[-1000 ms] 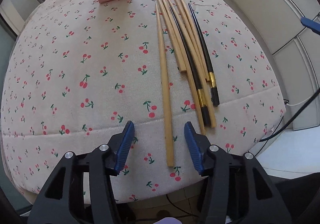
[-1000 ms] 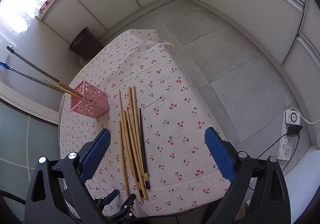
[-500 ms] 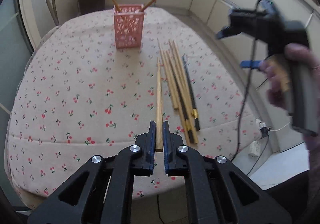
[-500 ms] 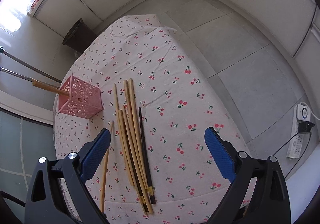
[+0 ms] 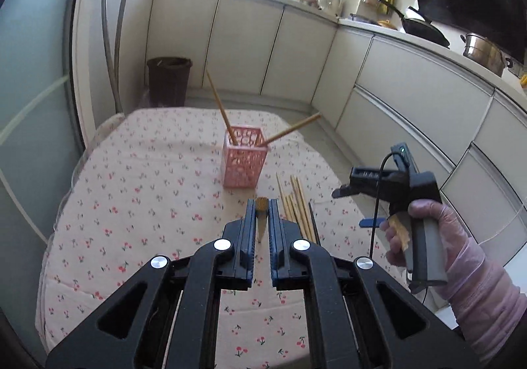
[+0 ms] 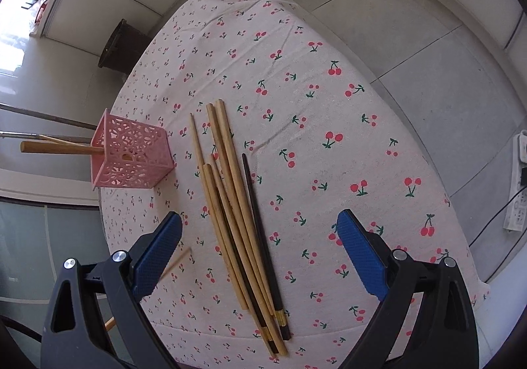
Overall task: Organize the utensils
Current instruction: 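Grasp a chopstick with the right tool while the left tool holds its chopstick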
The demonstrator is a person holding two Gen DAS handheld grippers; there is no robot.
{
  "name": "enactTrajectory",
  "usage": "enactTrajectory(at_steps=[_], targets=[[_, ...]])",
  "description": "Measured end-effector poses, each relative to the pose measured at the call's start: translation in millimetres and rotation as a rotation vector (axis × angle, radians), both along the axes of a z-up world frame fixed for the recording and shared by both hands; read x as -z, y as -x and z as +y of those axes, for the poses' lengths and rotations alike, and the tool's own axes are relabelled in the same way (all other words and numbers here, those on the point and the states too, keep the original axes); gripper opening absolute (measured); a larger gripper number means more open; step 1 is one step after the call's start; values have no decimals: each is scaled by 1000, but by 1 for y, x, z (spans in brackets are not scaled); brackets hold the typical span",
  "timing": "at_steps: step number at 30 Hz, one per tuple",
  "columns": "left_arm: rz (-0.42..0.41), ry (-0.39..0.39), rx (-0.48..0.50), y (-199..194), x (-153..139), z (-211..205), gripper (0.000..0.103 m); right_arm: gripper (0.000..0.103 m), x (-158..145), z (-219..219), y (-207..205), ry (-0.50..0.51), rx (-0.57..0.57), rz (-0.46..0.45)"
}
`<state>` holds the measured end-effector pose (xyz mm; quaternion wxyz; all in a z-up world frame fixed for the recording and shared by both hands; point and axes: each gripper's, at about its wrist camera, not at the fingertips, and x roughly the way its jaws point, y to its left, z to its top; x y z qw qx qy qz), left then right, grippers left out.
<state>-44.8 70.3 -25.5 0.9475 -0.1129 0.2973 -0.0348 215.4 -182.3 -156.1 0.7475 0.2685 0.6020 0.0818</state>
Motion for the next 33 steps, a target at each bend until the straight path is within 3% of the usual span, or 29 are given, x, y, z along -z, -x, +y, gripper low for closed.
enactTrajectory(at_steps=[4, 9, 11, 13, 19, 29, 30, 31, 32, 33], targets=[[-26, -40, 7, -10, -15, -5, 6, 92, 1, -3, -2, 18, -6, -9], [-41, -28, 19, -15, -29, -4, 6, 92, 13, -2, -13, 63, 10, -3], [-64, -22, 27, -13, -35, -3, 6, 83, 16, 2, -19, 88, 4, -9], [-83, -7, 35, -11, -41, 0, 6, 67, 18, 9, -26, 126, -10, -9], [-101, 46, 57, -9, -45, 7, 7, 49, 31, 36, -37, 227, -60, -6], [-75, 86, 54, -12, -42, 20, 7, 42, 32, 85, -33, 512, -173, -80], [-73, 87, 52, -12, -42, 20, 7, 39, 32, 90, -30, 533, -188, -104], [-72, 87, 53, -12, -41, 20, 7, 27, 32, 94, -29, 525, -199, -115], [-72, 84, 53, -11, -41, 19, 7, 22, 31, 96, -28, 518, -206, -118], [-72, 78, 51, -11, -41, 18, 7, 8, 31, 95, -27, 495, -207, -117]])
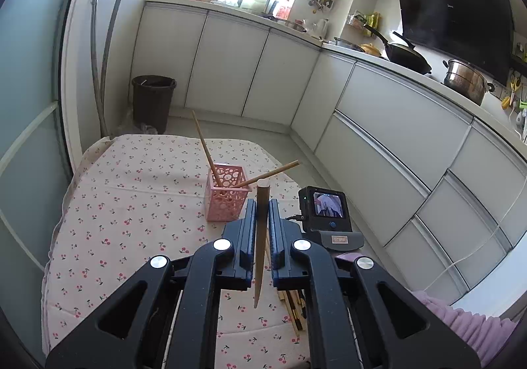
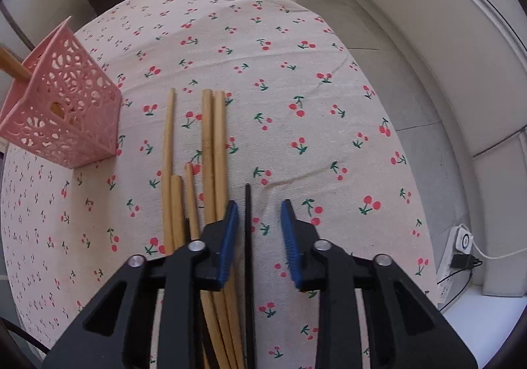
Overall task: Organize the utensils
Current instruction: 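Grasp a chopstick with the right tool while the left tool holds its chopstick, then carry both held chopsticks above the pink basket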
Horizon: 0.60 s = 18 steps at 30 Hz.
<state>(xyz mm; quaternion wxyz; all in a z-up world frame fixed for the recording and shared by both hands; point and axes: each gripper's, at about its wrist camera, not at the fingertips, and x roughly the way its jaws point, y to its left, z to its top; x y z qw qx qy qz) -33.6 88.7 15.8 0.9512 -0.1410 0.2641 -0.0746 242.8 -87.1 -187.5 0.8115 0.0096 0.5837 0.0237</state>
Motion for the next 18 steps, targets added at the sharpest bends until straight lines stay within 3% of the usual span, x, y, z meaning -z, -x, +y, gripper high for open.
enactTrajectory(at_steps=[4, 7, 18], targets=[[3, -7, -8, 1, 1, 0, 7, 4, -1, -21, 2, -153, 40, 12], [0, 8, -14, 2, 0, 3, 7, 4, -21, -33, 12, -210, 29, -54], [-40, 17, -47, 10, -17, 4, 7, 4, -150, -50, 88, -287, -86, -309]])
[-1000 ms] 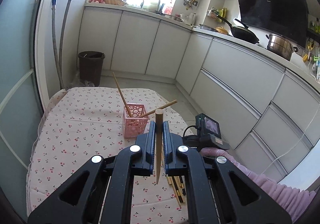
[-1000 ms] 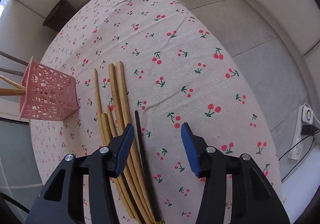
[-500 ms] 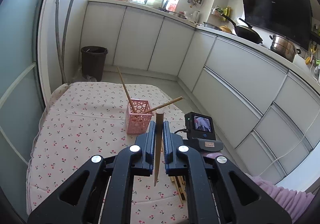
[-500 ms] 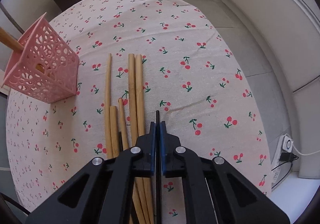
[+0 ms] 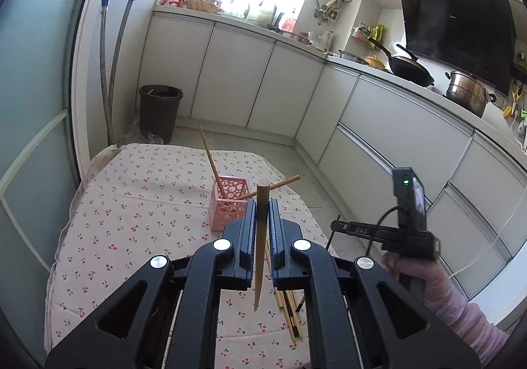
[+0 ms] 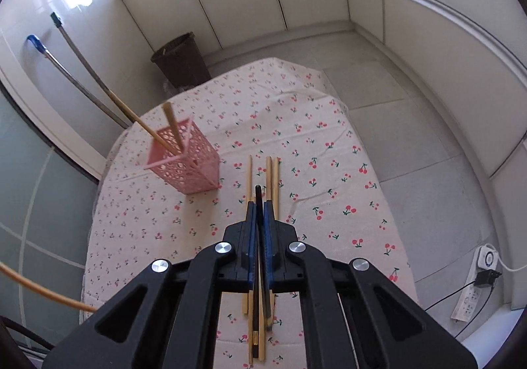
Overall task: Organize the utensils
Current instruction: 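Carry both held chopsticks above the pink basket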
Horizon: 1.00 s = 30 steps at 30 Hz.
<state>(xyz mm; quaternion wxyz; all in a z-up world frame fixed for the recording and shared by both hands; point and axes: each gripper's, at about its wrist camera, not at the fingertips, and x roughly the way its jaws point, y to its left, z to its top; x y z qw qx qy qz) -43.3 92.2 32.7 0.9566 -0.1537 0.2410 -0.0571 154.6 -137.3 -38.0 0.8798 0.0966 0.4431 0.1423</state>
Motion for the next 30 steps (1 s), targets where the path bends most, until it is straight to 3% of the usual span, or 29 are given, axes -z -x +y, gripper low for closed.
enactTrajectory(at_steps=[9, 19, 23, 30], targets=[[-18, 41, -61, -25, -30, 18, 7, 4, -93, -13, 10, -146, -15, -146], [-75, 49, -125, -88, -68, 43, 8, 4, -164, -13, 3, -320, -3, -274], [-91, 33, -142, -115, -70, 39, 8, 4, -176, -5, -11, -338, 28, -327], [-109, 9, -156, -160, -55, 32, 8, 5, -157, 4, -46, -356, 83, -317]])
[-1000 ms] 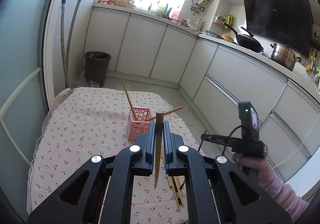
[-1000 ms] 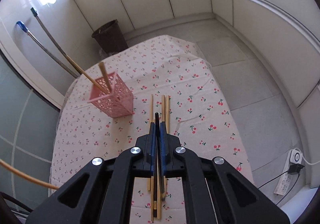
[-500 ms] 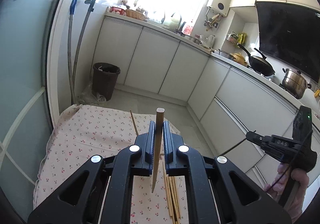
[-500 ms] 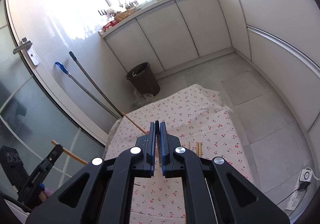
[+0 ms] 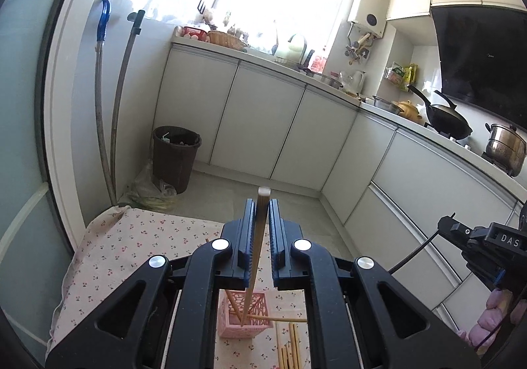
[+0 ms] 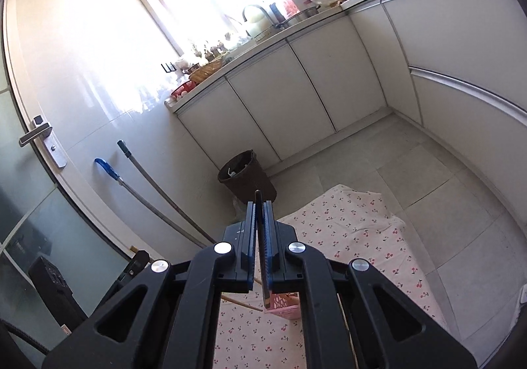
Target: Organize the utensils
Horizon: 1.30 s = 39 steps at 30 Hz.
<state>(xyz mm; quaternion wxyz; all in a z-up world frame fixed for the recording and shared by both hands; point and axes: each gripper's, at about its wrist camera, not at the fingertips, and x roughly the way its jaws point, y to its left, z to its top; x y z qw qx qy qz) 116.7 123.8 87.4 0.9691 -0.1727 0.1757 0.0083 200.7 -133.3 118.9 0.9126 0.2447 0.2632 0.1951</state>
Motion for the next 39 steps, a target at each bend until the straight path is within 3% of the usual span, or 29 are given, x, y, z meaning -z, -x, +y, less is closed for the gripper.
enactTrajectory(at_steps=[3, 6, 15, 17, 21, 23, 27, 29, 33, 36, 39], targets=[[53, -1, 32, -20, 19, -1, 15, 5, 10, 9, -12, 15, 4, 7], [48, 21, 37, -21, 28, 7, 22, 5, 16, 19, -16, 50, 7, 4], [-99, 85, -57, 30, -32, 36, 45, 5, 28, 39, -23, 65, 22, -7], [-127, 79, -85, 41, -40, 41, 58, 5, 32, 43, -25, 60, 19, 2], [-131, 90, -144, 49, -43, 58, 65, 5, 32, 47, -25, 57, 12, 0], [-83, 124, -173, 42, -37, 72, 66, 5, 30, 46, -24, 48, 10, -6], [100, 298, -166, 19, -9, 99, 67, 5, 25, 43, -20, 46, 14, -17], [145, 339, -169, 17, 4, 104, 67, 5, 28, 44, -22, 45, 13, -8], [192, 331, -185, 18, 17, 105, 68, 5, 35, 50, -25, 58, 10, 10], [231, 305, -194, 11, 23, 107, 79, 5, 36, 52, -24, 71, 10, 7], [301, 292, -206, -3, 43, 114, 81, 5, 37, 51, -22, 75, 4, 6]])
